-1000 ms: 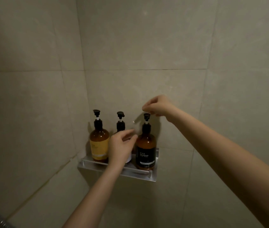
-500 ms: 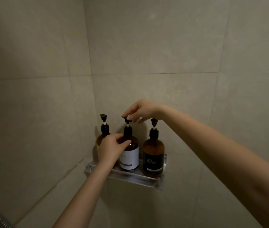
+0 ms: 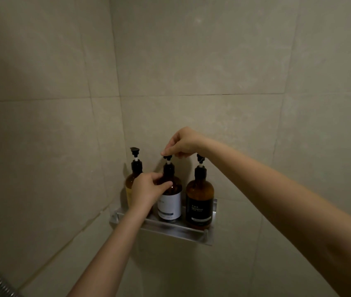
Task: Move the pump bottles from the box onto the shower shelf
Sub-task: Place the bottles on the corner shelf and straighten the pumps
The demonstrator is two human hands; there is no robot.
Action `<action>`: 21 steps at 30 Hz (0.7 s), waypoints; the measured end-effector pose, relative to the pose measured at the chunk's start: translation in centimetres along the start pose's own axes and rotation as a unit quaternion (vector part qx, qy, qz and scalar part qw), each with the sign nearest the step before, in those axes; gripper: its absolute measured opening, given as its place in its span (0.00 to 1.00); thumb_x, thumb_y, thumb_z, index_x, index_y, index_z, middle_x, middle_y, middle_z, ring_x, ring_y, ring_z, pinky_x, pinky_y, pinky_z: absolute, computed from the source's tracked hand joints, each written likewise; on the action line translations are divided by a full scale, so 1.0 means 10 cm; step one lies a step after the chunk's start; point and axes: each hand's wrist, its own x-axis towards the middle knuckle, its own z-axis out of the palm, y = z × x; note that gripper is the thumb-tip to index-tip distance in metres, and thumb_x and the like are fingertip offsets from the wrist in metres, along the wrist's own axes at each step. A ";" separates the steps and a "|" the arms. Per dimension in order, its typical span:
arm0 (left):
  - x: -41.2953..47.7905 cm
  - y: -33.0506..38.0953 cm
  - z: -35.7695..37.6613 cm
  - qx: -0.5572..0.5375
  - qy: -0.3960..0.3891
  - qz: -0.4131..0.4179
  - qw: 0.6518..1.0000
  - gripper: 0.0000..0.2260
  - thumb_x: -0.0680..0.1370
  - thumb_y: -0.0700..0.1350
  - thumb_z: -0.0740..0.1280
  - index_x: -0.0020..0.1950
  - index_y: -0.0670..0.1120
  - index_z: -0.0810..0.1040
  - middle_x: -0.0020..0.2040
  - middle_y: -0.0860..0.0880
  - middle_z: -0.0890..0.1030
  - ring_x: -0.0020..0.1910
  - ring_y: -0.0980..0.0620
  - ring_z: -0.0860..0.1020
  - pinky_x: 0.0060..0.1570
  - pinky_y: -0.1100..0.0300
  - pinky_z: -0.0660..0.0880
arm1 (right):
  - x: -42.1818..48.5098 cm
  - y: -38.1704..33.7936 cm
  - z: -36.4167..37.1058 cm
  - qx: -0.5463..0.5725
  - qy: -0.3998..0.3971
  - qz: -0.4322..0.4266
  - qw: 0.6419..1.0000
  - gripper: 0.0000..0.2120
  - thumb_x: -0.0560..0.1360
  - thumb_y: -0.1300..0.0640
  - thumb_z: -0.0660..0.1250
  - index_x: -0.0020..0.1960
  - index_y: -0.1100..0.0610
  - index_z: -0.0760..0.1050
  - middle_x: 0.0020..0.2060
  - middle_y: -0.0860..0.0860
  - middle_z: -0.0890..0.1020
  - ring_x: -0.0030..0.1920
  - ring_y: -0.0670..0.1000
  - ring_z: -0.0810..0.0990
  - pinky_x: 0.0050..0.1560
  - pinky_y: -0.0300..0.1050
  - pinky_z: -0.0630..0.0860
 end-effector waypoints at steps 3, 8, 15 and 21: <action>-0.01 0.00 0.00 0.003 0.000 0.009 1.000 0.20 0.71 0.49 0.72 0.60 0.44 0.80 0.55 0.47 0.83 0.54 0.52 0.80 0.54 0.55 0.77 | 0.01 -0.02 0.03 -0.034 0.021 0.008 0.999 0.18 0.67 0.47 0.74 0.49 0.59 0.79 0.34 0.49 0.78 0.35 0.46 0.76 0.33 0.37 0.70; 0.00 -0.01 -0.01 -0.002 -0.012 0.002 1.000 0.21 0.70 0.50 0.72 0.61 0.44 0.79 0.56 0.47 0.83 0.55 0.52 0.80 0.57 0.53 0.76 | -0.01 -0.01 0.03 -0.033 0.018 0.012 0.999 0.18 0.69 0.46 0.72 0.50 0.59 0.79 0.37 0.51 0.81 0.40 0.48 0.79 0.34 0.36 0.72; 0.00 -0.04 0.03 -0.004 0.005 0.011 1.000 0.21 0.70 0.50 0.73 0.60 0.44 0.80 0.56 0.47 0.83 0.54 0.53 0.80 0.52 0.61 0.75 | 0.02 0.02 0.03 -0.020 0.018 0.021 0.999 0.18 0.69 0.48 0.73 0.52 0.59 0.79 0.40 0.52 0.82 0.41 0.48 0.80 0.34 0.36 0.72; -0.07 -0.08 -0.09 -0.093 0.093 0.039 0.991 0.14 0.72 0.46 0.71 0.57 0.45 0.81 0.52 0.49 0.83 0.50 0.55 0.81 0.45 0.72 0.74 | 0.16 -0.23 -0.08 -0.045 0.050 -0.071 0.995 0.16 0.72 0.45 0.68 0.51 0.57 0.79 0.37 0.49 0.81 0.37 0.47 0.80 0.33 0.36 0.74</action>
